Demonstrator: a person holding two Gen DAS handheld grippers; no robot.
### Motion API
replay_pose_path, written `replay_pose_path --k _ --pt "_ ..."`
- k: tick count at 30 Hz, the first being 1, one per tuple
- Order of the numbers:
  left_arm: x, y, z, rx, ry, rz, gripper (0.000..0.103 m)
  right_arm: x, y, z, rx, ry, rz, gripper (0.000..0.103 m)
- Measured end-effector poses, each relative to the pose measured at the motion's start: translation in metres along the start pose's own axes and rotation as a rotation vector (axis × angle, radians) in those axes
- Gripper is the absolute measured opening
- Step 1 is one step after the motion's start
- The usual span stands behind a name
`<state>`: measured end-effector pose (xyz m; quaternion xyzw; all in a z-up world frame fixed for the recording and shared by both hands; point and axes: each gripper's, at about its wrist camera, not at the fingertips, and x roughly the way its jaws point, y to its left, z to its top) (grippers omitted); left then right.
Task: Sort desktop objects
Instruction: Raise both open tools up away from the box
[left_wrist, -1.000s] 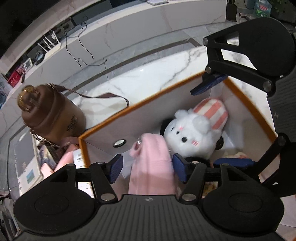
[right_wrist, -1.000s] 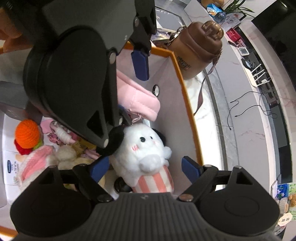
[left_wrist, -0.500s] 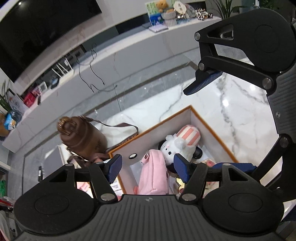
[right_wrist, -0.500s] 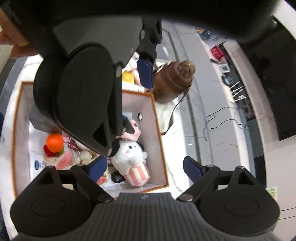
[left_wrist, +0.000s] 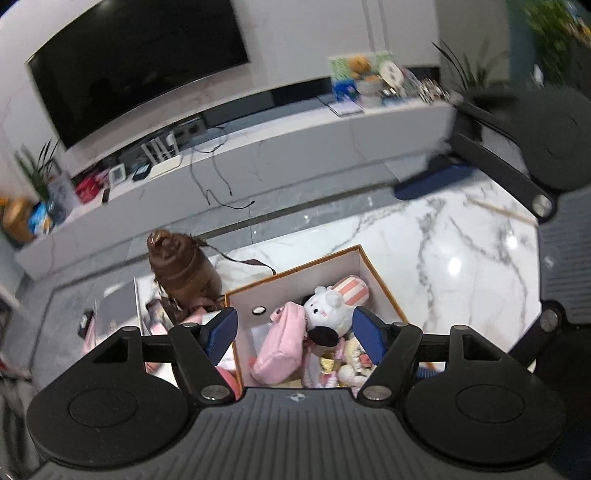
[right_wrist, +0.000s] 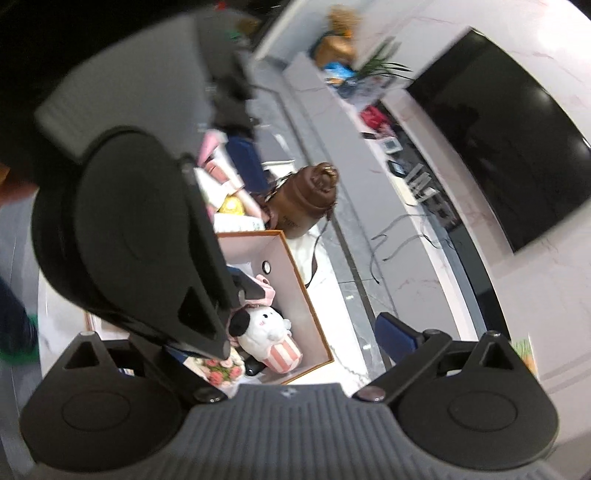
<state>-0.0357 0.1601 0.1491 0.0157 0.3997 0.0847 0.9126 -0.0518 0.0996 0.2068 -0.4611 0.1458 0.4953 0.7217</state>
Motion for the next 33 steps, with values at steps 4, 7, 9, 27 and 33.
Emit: replay_pose_path --k 4,7,9,27,33 --pt "-0.005 0.005 -0.018 -0.124 -0.035 -0.02 0.084 -0.008 0.006 -0.011 0.153 -0.05 0.007 0.102" --pt "-0.006 0.004 -0.028 -0.177 -0.052 -0.009 0.085 -0.009 0.012 -0.02 0.25 -0.062 -0.01 0.102" --pt "-0.004 0.004 -0.035 -0.207 -0.055 -0.007 0.085 -0.007 0.016 -0.026 0.306 -0.066 -0.02 0.102" --pt "0.039 -0.004 -0.073 -0.325 -0.035 0.023 0.087 0.043 0.037 -0.075 0.638 -0.072 -0.073 0.102" --pt "0.054 -0.012 -0.079 -0.308 -0.004 0.026 0.087 0.068 0.047 -0.086 0.697 -0.007 -0.125 0.102"
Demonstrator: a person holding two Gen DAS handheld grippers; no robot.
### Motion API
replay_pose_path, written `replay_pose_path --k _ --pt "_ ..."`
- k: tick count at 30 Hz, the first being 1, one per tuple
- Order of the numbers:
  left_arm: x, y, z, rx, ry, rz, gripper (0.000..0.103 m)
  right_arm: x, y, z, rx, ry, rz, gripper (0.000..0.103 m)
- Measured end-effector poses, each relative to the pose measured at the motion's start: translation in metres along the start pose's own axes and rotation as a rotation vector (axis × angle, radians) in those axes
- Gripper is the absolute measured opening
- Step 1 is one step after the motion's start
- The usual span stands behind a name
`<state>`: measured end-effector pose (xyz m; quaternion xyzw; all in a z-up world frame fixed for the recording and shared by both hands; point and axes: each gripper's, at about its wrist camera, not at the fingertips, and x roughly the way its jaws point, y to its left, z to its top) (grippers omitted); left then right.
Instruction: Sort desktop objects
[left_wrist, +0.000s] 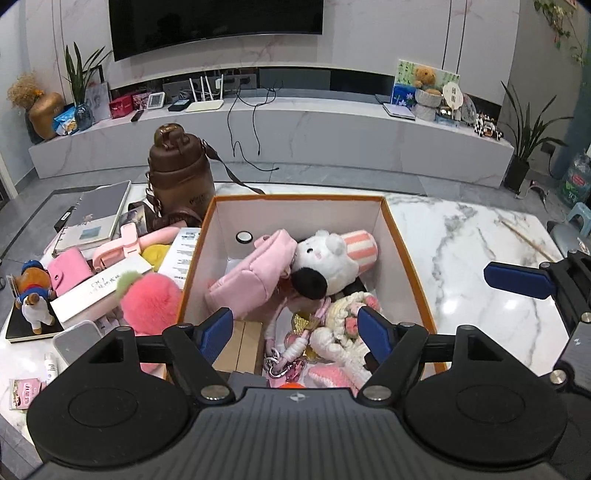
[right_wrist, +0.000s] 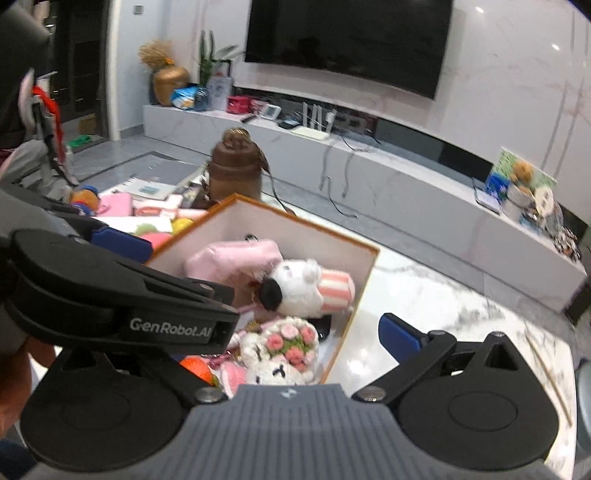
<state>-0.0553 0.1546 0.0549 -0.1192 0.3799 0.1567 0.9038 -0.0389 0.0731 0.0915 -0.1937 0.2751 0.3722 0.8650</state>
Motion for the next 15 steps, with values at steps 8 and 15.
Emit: replay_pose_path --k 8,15 --pt "-0.001 -0.002 -0.009 -0.018 0.014 -0.006 0.087 0.009 -0.004 -0.013 0.121 0.049 -0.014 0.102" --pt "-0.01 -0.007 -0.015 -0.014 0.007 0.009 0.089 0.002 0.006 -0.022 0.164 0.022 0.004 0.102"
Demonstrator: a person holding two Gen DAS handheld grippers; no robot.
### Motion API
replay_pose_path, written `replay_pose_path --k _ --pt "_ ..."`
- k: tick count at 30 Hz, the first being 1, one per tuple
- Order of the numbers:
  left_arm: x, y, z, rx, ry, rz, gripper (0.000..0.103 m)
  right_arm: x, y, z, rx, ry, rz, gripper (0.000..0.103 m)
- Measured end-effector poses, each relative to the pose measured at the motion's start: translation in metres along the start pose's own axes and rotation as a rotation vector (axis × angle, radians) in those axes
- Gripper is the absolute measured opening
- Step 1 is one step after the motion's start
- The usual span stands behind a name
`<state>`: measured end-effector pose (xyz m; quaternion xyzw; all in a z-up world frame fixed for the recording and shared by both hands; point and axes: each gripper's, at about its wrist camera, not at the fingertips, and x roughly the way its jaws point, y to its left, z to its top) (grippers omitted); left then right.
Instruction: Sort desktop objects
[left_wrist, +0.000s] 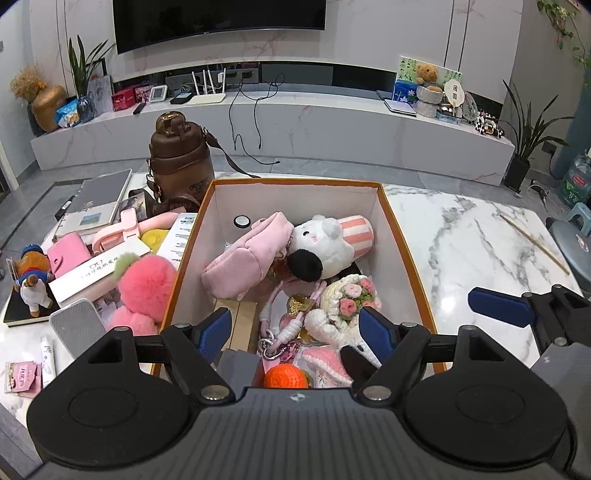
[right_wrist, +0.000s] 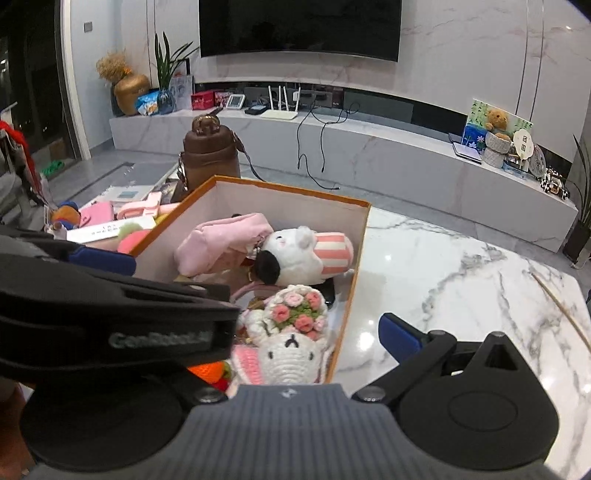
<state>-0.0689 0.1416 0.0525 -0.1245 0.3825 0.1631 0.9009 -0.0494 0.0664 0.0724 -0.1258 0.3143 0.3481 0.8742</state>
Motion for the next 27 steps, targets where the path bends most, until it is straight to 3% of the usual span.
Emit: replay_pose_path --k 2,8,27 --pt "0.001 0.0 -0.002 0.003 -0.005 0.01 0.089 -0.001 0.006 -0.002 -0.007 0.004 -0.042 0.102" --pt "0.001 0.0 -0.009 0.005 0.009 0.023 0.089 -0.002 0.01 -0.009 -0.008 0.019 -0.015 0.102" --pt "0.003 0.011 -0.011 -0.04 0.038 0.078 0.09 0.005 -0.004 -0.019 -0.003 0.066 -0.049 0.102"
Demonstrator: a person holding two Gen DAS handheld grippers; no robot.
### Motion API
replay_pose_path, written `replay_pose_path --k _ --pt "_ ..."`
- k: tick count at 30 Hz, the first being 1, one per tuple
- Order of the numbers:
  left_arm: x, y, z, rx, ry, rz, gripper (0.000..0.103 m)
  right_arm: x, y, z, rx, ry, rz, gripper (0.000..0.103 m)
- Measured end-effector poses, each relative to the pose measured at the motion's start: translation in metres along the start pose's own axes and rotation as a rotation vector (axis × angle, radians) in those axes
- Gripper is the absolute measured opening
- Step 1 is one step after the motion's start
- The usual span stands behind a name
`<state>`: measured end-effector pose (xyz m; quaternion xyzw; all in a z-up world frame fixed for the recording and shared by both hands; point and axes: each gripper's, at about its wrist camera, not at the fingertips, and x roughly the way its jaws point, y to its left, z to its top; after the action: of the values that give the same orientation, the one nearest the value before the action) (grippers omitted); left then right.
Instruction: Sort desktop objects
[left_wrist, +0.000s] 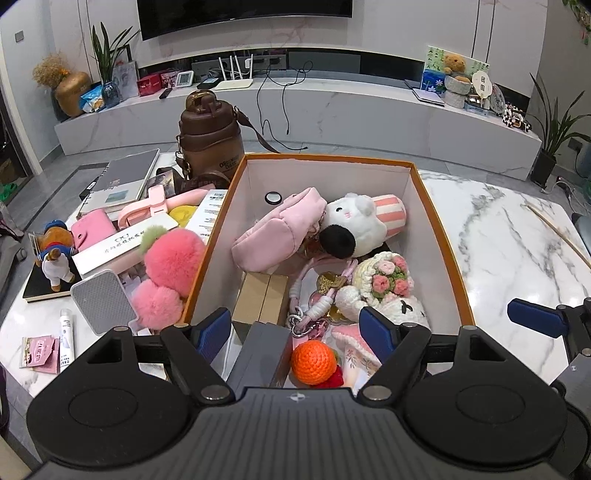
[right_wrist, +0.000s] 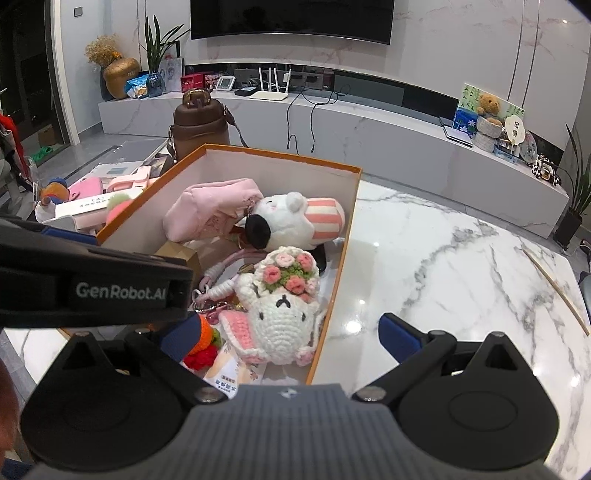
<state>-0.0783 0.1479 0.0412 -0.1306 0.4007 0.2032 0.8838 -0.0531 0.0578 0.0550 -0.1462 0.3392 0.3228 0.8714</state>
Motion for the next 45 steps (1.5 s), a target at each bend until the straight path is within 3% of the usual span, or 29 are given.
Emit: replay_pose_path --k 45 --pt "-0.0033 0.0034 -0.0016 -0.016 0.006 -0.006 0.093 0.0002 0.0061 -0.0015 -0.021 0.003 0.009 0.102"
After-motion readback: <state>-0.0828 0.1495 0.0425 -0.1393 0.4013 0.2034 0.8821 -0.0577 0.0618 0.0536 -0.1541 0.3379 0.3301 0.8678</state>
